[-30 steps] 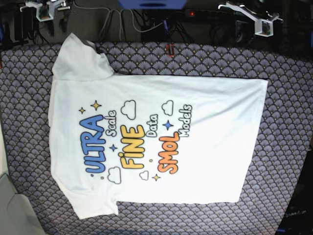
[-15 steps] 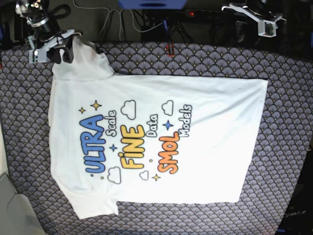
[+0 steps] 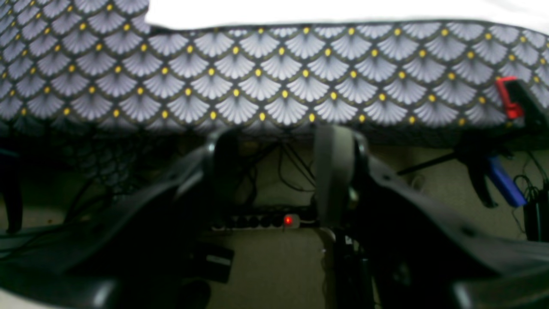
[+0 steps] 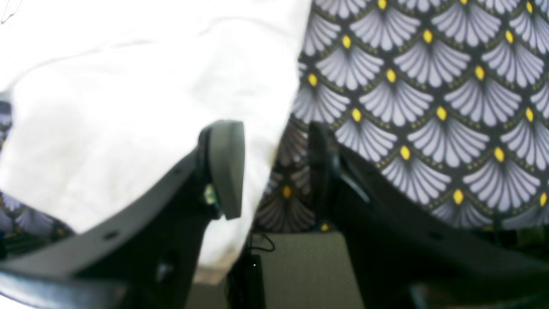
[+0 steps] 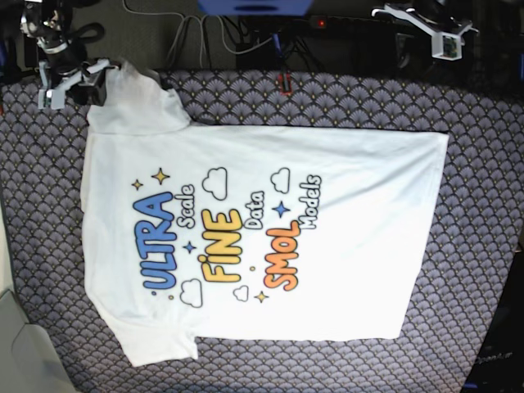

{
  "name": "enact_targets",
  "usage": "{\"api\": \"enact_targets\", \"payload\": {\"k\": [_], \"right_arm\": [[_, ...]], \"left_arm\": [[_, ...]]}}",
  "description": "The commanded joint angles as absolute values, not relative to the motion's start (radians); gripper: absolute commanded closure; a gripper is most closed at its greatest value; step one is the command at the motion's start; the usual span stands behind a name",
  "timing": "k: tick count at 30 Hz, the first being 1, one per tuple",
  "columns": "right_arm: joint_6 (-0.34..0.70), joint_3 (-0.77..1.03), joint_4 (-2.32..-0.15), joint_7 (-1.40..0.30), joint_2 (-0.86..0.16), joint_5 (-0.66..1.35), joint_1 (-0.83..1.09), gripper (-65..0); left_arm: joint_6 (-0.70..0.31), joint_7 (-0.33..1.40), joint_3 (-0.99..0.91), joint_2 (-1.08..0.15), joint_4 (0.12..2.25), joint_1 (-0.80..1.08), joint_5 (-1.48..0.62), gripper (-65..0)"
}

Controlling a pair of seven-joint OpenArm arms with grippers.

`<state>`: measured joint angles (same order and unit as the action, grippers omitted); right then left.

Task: Fold the T-shirt properly
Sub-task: 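Grasp the shoulder seams near the collar with both grippers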

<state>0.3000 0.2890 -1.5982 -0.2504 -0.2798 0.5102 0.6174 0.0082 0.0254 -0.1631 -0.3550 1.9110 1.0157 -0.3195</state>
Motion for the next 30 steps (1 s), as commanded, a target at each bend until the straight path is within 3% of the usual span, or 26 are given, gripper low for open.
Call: {"api": "enact_targets", "payload": {"k": [1, 18, 20, 25, 30], "right_arm": [[0.311, 0.300, -1.603, -0.236, -0.291, 0.518, 0.621, -25.6], [0.312, 0.206, -1.600, -0.236, -0.249, 0.513, 0.638, -24.6], [0.312, 0.206, -1.600, -0.236, -0.249, 0.513, 0.638, -20.7], [0.312, 0.208, -1.600, -0.237, -0.254, 0.512, 0.634, -1.4], [0.312, 0.213, -1.587, -0.237, -0.254, 0.512, 0.634, 0.0]], "left_arm": [[0.012, 0.002, -0.170, -0.361, 1.925, 1.027, -0.320, -29.0], [0.012, 0.002, -0.170, -0.361, 1.925, 1.027, -0.320, -28.9], [0.012, 0.002, -0.170, -0.361, 1.925, 1.026, -0.320, -28.9], [0.012, 0.002, -0.171, -0.361, 1.923, 0.984, -0.320, -29.3], [0.012, 0.002, -0.171, -0.361, 1.876, 0.909, -0.320, -29.4]]}}
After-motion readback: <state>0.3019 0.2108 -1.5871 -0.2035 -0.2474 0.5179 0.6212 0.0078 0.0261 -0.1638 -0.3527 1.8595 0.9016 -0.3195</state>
